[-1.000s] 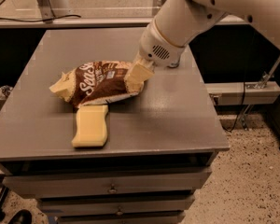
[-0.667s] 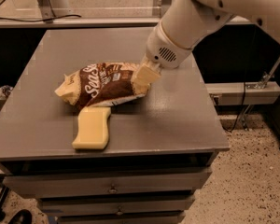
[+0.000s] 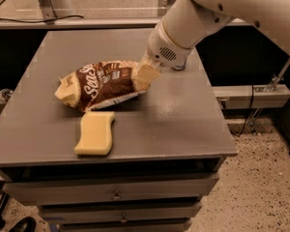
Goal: Move brown chip bag near sponge
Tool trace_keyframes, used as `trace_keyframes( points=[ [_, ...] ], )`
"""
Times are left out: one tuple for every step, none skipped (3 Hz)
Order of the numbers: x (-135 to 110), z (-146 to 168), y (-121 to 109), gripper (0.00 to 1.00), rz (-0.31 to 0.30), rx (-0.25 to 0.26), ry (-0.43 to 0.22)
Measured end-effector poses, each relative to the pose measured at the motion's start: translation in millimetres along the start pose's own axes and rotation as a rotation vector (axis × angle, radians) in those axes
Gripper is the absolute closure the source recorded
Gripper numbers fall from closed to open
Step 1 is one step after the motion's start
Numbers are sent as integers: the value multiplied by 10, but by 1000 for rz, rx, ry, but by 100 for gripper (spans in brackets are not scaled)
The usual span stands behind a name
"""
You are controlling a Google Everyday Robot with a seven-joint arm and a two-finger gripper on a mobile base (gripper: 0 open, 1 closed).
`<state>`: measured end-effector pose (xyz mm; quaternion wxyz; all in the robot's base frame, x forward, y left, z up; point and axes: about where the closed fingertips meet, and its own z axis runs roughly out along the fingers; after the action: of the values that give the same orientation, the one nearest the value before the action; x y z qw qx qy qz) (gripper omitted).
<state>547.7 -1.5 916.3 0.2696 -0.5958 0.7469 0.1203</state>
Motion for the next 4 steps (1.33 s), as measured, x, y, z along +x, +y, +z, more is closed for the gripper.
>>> trace_keyframes(
  points=[
    [-143,91,-160,12,-41,9,-36],
    [-235,81,-310,0,-66,34,-62],
    [-235,81,-310,0,-66,34,-62],
    [-223,-101,-386,0,-95,78,-89]
  ],
)
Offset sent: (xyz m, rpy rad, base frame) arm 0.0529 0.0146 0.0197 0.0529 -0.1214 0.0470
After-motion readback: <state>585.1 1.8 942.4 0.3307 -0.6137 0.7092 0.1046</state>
